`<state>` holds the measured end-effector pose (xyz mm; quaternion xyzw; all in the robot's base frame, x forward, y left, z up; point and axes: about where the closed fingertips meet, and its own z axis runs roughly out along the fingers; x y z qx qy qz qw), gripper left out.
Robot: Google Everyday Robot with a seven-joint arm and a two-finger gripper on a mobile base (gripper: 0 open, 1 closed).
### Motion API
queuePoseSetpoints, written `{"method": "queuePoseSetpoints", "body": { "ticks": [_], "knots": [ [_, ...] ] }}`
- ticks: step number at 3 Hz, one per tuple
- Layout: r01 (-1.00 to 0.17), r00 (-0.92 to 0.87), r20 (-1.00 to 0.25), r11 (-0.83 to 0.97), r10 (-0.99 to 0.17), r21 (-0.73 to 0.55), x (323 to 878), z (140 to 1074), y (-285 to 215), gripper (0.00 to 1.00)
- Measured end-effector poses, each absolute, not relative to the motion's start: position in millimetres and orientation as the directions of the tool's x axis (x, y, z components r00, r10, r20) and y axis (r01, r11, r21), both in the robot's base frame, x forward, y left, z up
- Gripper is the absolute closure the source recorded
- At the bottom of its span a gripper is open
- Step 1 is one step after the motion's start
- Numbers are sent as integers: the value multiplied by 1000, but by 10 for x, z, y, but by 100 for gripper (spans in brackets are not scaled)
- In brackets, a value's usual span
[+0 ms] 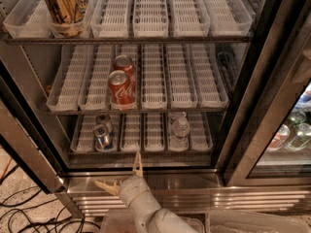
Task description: Pick redbull can from bottom shelf of fridge
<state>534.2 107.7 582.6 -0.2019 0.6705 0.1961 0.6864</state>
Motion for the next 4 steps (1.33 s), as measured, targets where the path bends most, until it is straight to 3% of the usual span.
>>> {"method": "queuePoseSetpoints", "body": {
  "ticks": [4],
  "knots": [
    [-511, 77, -996, 856, -49, -82, 5873, 5897, 1323, 0]
  ]
}}
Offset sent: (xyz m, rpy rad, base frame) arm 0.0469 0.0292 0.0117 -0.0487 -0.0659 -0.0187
